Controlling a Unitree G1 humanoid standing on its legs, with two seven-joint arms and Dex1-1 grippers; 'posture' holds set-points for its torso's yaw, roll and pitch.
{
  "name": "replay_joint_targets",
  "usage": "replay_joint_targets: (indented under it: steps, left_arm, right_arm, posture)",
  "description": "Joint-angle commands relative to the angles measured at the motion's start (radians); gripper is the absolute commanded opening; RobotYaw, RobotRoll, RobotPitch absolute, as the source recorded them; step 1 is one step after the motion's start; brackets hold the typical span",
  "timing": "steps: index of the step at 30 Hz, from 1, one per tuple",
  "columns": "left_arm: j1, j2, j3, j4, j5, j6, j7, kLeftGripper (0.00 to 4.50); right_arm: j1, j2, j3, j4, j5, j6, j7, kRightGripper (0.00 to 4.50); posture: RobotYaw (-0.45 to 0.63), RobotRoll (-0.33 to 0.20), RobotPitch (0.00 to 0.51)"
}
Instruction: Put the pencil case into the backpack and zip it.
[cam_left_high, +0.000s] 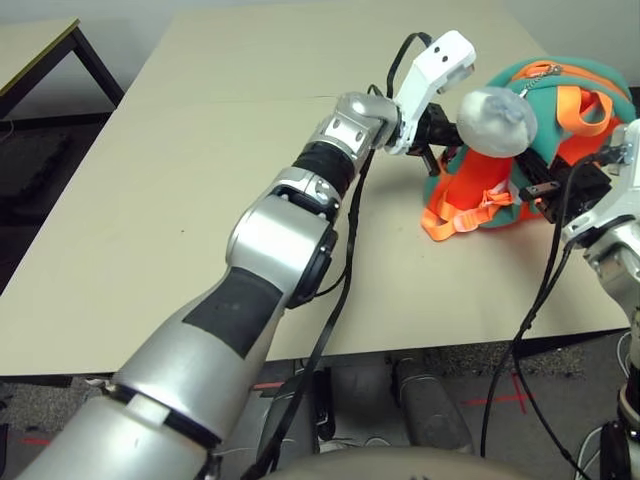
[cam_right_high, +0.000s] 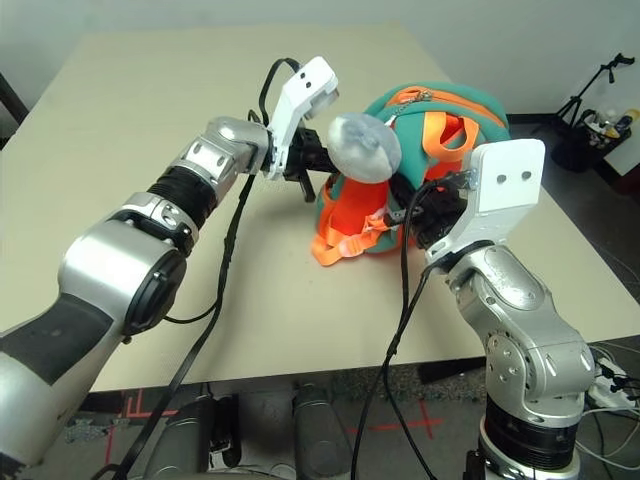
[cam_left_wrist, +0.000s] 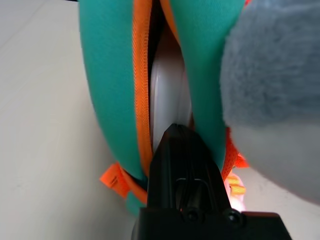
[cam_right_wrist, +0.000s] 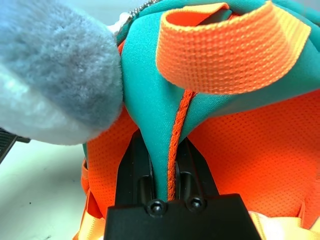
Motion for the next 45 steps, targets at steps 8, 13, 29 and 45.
replay_joint_targets:
  steps: [8,13,29,45]
  left_arm:
    - [-0.076,0.087,0.07,-0.035,-0.053,0.016,-0.127,0.42]
    - [-0.15,0.235,0.047,-0.096,-0.047,0.041,-0.283,1.9]
    - [0.028,0.292,-0.104,-0.507,-0.048,0.001,-0.434,4.5]
    - [0.031,0.213,-0.142,-0.477,-0.051,-0.068,-0.409,4.5]
  right_arm:
    - [-0.022,0.005,0.022,0.015,-0.005,-0.027,0.033,0.26]
    - [-0.025,-0.001,0.017,0.033,-0.007,-0.034,0.054,0.26]
    - [-0.042,0.003,0.035,0.075,-0.024,-0.059,0.086,0.26]
    - [-0.024,0.013,0.026,0.053,-0.028,-0.061,0.073,0.26]
  posture:
    - [-0.3,0.0,0.097]
    - [-0.27,0.0,0.101]
    - [-0.25,0.0,0.096]
    - [-0.29,0.0,0.095]
